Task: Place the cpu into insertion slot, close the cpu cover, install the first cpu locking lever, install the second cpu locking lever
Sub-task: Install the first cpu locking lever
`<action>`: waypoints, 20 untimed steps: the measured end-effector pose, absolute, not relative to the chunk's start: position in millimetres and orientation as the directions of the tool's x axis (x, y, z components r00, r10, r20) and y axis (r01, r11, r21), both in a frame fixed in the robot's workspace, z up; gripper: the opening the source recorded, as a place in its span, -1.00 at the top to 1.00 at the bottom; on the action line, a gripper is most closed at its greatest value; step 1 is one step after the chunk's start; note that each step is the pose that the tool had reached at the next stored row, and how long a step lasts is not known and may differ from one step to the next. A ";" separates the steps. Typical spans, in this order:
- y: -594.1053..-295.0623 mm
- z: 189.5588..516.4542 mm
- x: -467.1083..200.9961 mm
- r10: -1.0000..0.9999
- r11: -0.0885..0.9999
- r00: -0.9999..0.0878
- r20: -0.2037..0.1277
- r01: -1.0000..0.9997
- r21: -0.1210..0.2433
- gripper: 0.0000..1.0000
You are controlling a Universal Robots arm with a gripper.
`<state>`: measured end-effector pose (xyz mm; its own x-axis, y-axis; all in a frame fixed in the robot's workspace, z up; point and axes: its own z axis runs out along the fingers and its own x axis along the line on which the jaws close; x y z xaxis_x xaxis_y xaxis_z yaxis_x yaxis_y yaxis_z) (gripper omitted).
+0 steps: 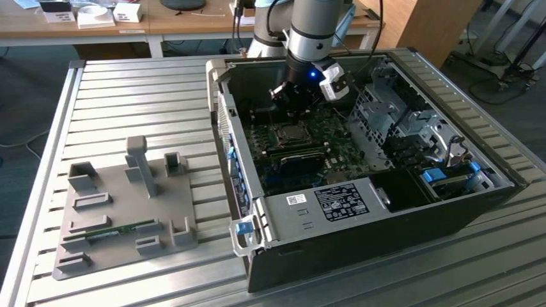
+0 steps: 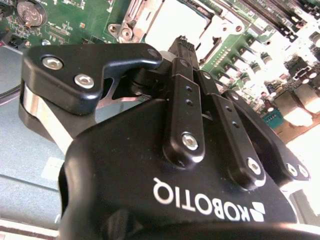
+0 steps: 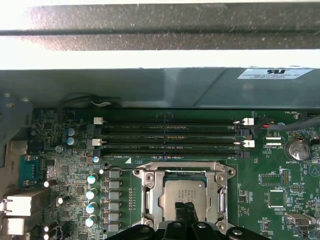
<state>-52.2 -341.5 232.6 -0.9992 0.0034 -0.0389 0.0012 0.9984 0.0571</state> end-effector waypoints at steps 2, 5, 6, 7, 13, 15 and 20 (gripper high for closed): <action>-341.5 232.6 -52.1 0.003 0.998 -1.000 -0.028 0.002 0.056 0.79; -341.5 232.5 -52.2 0.004 0.998 -1.000 -0.024 0.002 0.056 0.79; -341.5 232.5 -52.1 0.004 0.998 -1.000 -0.024 0.002 0.056 0.79; -341.5 232.5 -52.1 0.003 0.998 -1.000 -0.023 0.002 0.056 0.79; -341.5 233.6 -52.1 0.004 0.998 -1.000 -0.022 0.002 0.056 0.79; -341.5 234.5 -52.1 0.003 0.998 -1.000 -0.022 0.002 0.056 0.79; -341.5 235.3 -52.1 0.003 0.998 -1.000 -0.022 0.002 0.056 0.79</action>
